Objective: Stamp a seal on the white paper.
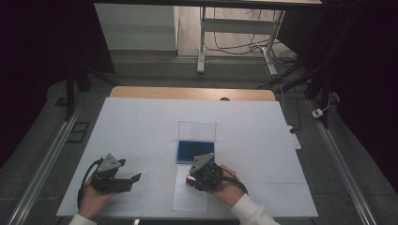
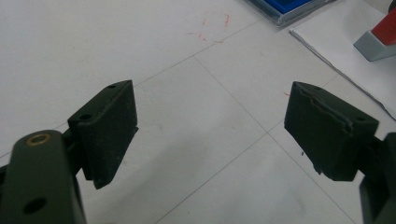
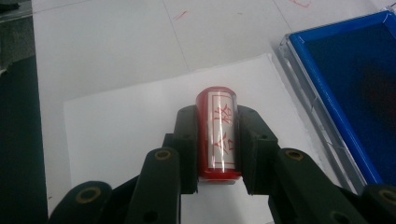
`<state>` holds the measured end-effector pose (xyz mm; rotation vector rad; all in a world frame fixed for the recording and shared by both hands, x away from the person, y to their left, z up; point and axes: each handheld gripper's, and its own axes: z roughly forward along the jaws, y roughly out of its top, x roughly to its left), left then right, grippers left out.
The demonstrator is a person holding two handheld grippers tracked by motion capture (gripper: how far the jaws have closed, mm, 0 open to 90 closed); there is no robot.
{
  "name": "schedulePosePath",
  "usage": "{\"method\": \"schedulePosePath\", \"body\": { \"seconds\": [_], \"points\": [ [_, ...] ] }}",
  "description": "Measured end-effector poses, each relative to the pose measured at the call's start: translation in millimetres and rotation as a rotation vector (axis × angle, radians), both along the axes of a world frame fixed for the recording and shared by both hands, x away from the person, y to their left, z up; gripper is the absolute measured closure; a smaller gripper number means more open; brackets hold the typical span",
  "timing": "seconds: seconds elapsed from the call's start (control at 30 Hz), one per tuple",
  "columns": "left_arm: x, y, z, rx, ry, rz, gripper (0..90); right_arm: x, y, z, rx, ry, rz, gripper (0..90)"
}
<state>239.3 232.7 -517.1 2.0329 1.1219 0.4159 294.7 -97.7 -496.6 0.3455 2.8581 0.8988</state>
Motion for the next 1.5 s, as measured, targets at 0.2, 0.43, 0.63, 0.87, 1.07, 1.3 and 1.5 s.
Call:
{"method": "schedulePosePath", "body": {
  "seconds": [0.2,0.43,0.63,0.87,1.07,1.3,1.5],
  "points": [
    [-0.3,0.3,0.3,-0.002,-0.001,0.001,17.3,0.2,-0.5,-0.8,0.009,0.0,0.002,71.0],
    [-0.4,0.2,0.3,-0.002,-0.001,0.003,17.3,0.1,-1.3,-1.1,0.012,0.001,0.002,71.0],
    [-0.3,0.5,0.2,-0.001,0.0,0.003,17.3,0.2,-1.6,-1.3,0.015,0.002,0.002,71.1],
    [0.7,-0.5,0.4,0.005,-0.002,-0.002,17.3,0.0,-2.3,-1.8,0.022,-0.003,0.004,70.8],
    [1.4,1.4,0.0,0.001,-0.004,0.0,17.2,0.9,-4.0,2.1,0.04,-0.008,0.018,70.4],
    [1.7,1.2,-0.3,0.005,-0.003,0.001,17.2,1.1,-4.6,2.5,0.047,-0.015,0.027,70.2],
    [1.5,2.3,-0.5,0.0,-0.003,0.003,17.2,1.9,-8.6,10.1,0.093,-0.014,0.011,70.1]
  ]
}}
